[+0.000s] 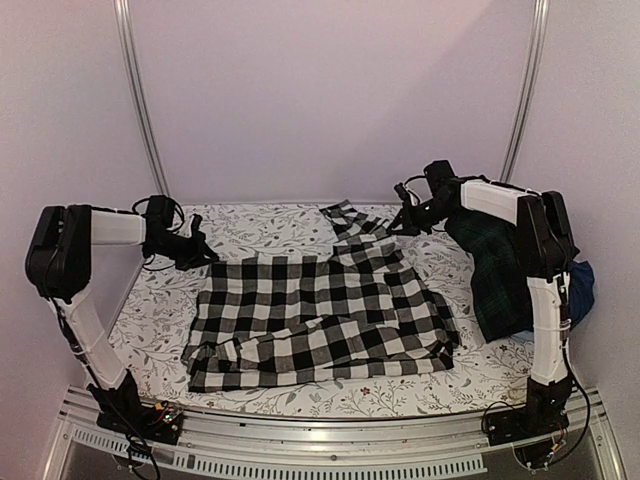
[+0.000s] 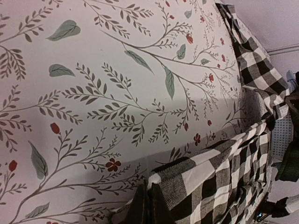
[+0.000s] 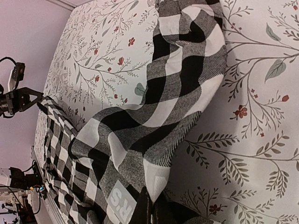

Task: Fold and stack the mixed laundry pile
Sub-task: Pick up the 1/3-folded shirt from the center of the board, then fold the 1/3-folded shirt at the center of the board.

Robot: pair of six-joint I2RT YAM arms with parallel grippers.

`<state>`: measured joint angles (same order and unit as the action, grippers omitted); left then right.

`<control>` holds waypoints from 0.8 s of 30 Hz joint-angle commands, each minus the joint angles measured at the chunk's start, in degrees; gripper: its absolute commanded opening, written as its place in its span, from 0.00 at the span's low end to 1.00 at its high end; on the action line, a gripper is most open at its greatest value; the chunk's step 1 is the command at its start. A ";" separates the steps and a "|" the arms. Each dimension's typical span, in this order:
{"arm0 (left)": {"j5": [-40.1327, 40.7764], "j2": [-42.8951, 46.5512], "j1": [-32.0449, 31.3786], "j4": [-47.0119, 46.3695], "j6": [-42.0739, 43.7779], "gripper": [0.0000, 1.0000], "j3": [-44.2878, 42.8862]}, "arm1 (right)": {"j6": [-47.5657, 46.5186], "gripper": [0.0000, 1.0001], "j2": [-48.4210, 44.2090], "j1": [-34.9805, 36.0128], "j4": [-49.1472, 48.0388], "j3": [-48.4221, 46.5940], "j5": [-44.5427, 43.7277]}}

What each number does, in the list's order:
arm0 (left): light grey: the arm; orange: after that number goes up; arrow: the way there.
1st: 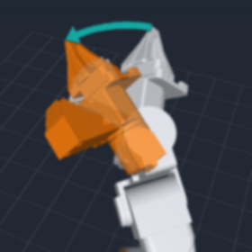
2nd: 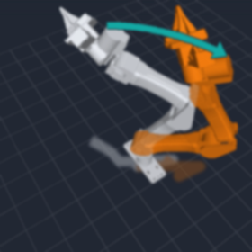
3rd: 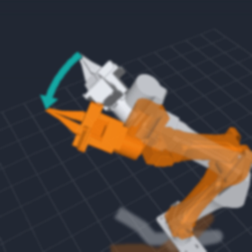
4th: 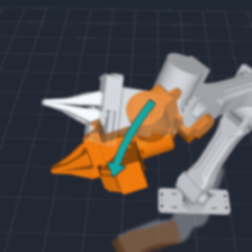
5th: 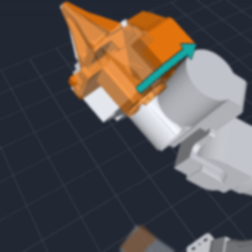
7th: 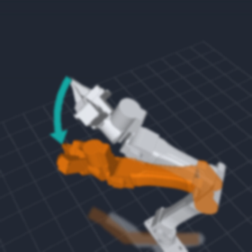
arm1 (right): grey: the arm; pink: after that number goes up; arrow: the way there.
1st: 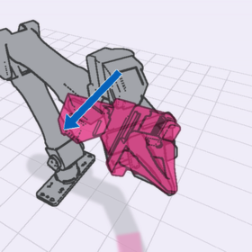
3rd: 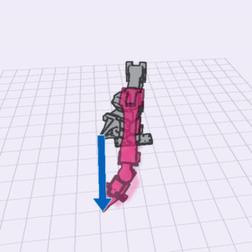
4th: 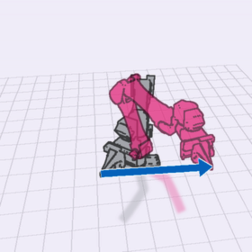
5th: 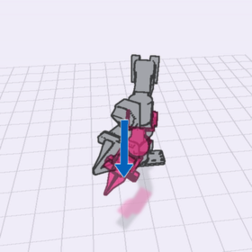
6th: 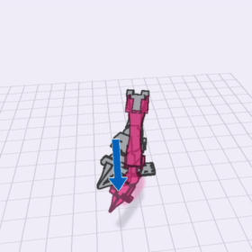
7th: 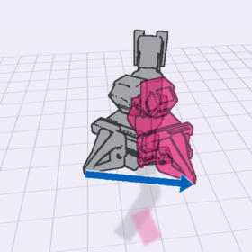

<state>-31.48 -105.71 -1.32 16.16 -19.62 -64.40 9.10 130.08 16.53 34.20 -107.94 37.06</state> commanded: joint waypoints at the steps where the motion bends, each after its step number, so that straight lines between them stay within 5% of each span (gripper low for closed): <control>1: 0.09 4.03 -0.65 -1.27 1.41 0.00 3.48 | -1.49 0.00 -6.94 1.41 -1.67 5.73 0.55; 24: 5.88 16.49 -3.30 8.25 -2.34 0.00 15.09 | -0.44 0.00 -30.59 6.32 -5.24 39.98 -1.89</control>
<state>-26.26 -91.57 -3.99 21.32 -21.52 -49.82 8.01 103.04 22.33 30.44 -70.52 36.01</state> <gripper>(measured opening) 0.006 0.011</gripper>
